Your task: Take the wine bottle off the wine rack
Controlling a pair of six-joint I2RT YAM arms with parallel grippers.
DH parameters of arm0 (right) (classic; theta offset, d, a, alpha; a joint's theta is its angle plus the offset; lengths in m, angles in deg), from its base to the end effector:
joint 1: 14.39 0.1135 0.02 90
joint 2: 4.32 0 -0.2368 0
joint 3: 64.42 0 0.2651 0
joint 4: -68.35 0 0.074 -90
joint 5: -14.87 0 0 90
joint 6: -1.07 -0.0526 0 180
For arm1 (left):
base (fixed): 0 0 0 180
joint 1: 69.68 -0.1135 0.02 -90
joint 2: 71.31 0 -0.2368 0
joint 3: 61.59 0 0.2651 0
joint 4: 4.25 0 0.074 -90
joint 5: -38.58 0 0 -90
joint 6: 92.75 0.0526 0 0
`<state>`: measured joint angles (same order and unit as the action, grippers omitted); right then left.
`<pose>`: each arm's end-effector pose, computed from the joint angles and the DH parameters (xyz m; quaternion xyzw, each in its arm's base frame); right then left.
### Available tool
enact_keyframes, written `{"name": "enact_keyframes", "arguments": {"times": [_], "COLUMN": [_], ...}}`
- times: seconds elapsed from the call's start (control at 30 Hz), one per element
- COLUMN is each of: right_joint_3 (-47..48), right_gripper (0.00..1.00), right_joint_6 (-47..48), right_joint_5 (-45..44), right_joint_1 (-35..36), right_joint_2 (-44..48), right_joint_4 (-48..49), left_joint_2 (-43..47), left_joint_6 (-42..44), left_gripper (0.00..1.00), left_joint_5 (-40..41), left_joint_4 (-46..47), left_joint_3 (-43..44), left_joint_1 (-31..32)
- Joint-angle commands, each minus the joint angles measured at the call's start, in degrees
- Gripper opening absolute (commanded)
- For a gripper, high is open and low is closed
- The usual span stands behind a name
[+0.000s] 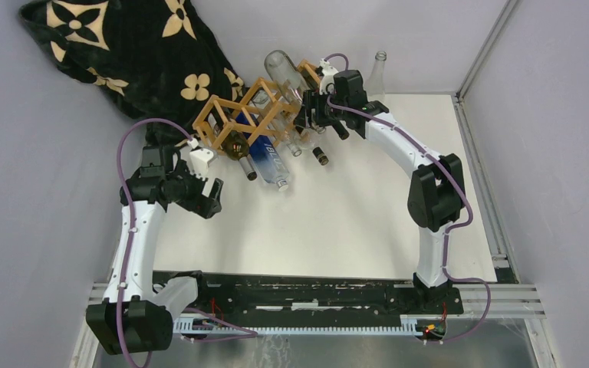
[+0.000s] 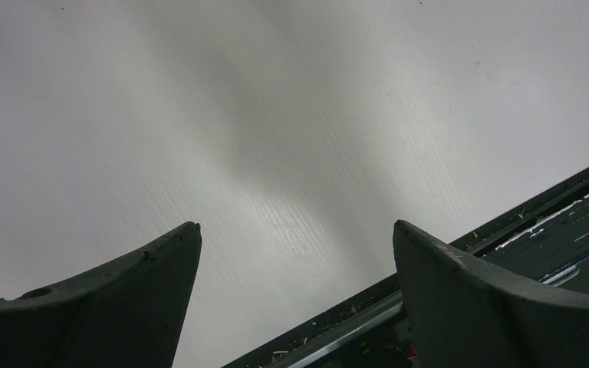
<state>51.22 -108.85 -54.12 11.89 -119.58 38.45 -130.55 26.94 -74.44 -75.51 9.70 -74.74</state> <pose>0.4339 0.2353 0.2688 -0.1388 0.8430 0.3392 0.3937 0.2218 -0.0010 0.2672 0.2533 0.9117 -0.1059 0.3057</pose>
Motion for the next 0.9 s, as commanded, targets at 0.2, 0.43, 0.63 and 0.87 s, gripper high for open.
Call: {"name": "enact_keyframes", "arguments": {"times": [0.2,0.43,0.63,0.87], "right_joint_3": [1.92,6.27,4.20,3.60], "right_gripper": [0.70,0.66,0.60,0.35], "right_joint_6": [-3.42,-5.33,-6.11,-9.41], "right_joint_5": [6.40,10.93,12.08,14.19], "right_joint_1": [-3.38,-3.88,-3.70,-3.53], "right_joint_2": [1.54,-2.67,-2.84,-2.54], "right_joint_4": [3.82,2.75,3.99,7.75], "left_joint_2": [2.28,2.89,2.85,2.74], "left_joint_6": [3.35,3.44,3.36,3.89], "left_gripper": [1.00,1.00,1.00,1.00], "left_joint_5": [-2.70,-2.53,-2.88,-3.20], "left_joint_4": [1.48,1.50,1.41,0.84], "left_joint_3": [1.36,1.55,2.22,3.01], "left_joint_1": [-0.05,-0.04,-0.04,-0.04]}}
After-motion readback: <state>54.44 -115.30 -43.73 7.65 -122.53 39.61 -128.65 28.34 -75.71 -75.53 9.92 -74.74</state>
